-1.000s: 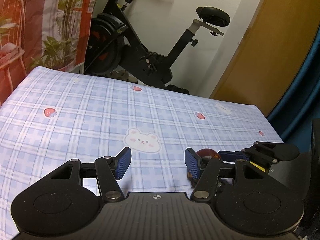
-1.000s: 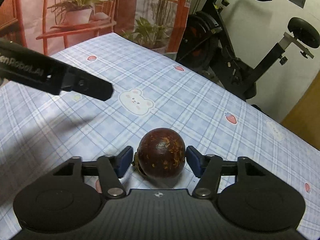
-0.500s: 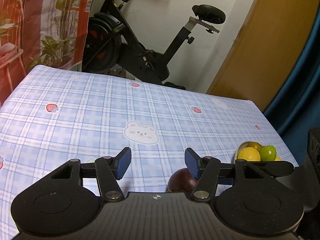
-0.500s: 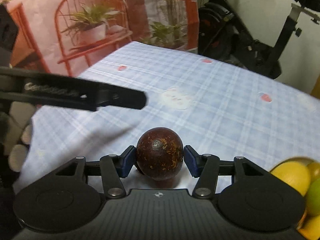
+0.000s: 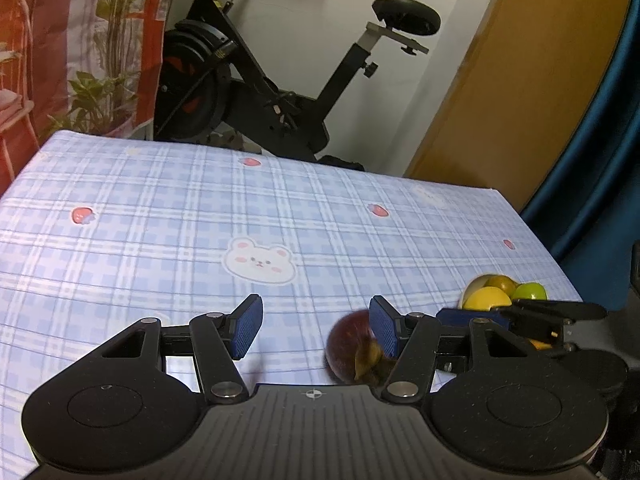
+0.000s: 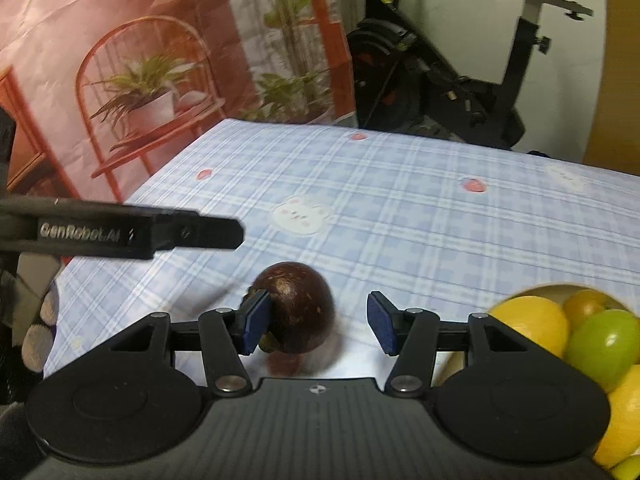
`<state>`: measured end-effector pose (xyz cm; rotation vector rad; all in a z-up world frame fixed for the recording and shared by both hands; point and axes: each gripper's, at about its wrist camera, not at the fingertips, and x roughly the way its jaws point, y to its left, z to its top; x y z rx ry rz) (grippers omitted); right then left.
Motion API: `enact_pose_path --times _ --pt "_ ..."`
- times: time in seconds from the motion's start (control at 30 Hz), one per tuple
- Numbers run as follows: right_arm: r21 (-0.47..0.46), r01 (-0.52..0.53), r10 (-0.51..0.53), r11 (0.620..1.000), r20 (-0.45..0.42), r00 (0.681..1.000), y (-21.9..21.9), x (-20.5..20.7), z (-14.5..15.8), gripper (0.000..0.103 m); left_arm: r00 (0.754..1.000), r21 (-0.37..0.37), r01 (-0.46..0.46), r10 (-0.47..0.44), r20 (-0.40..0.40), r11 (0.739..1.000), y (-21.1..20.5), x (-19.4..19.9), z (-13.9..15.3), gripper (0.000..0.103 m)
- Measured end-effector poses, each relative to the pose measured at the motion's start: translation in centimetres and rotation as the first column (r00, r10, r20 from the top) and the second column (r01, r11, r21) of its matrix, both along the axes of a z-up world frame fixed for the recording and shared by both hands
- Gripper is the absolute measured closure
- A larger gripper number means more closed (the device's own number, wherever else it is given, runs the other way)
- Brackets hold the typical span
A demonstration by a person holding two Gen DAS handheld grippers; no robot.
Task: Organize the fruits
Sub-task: 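Close both tools together on the mangosteen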
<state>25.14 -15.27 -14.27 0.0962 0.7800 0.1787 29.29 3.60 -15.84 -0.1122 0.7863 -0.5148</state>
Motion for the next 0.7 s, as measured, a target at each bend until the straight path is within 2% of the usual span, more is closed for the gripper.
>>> enact_pose_path --times 0.17,0.3,0.4,0.47,0.53,0.6,0.7 --pt "0.018 0.043 -0.043 0.999 0.001 0.999 -1.3 0.6 -0.1 0.047 0.999 -0.011 0.008 -0.009 -0.041 1.0 -0.6 0.9 -1.3 0.042" --pt "0.003 0.043 -0.044 0.999 0.017 0.999 -1.4 1.2 0.1 0.047 0.998 -0.036 -0.013 0.011 -0.063 0.999 -0.9 1.9 -1.9 0.042" --pt "-0.01 0.04 -0.04 0.999 0.032 0.999 -1.5 1.4 0.4 0.047 0.997 -0.029 -0.029 0.026 -0.078 0.999 -1.1 2.7 -2.3 0.043" --pt "-0.044 0.03 -0.027 0.999 0.057 0.998 -1.2 1.1 0.6 0.047 0.996 -0.034 -0.029 0.026 -0.085 0.999 -1.2 3.1 -2.5 0.043" --pt "-0.083 -0.001 0.007 0.997 0.081 0.997 -0.8 0.5 0.9 0.041 0.996 -0.038 -0.029 0.026 -0.087 0.999 -1.4 3.4 -2.5 0.043" --pt "-0.106 -0.043 0.052 0.993 0.09 0.995 -0.2 -0.1 1.1 0.03 0.996 -0.039 -0.027 0.024 -0.085 0.999 -1.6 3.5 -2.5 0.043" --pt "-0.16 -0.091 0.106 0.983 0.091 0.99 0.9 -0.9 0.6 0.027 0.996 -0.041 -0.029 0.025 -0.085 0.999 -1.7 3.7 -2.6 0.043"
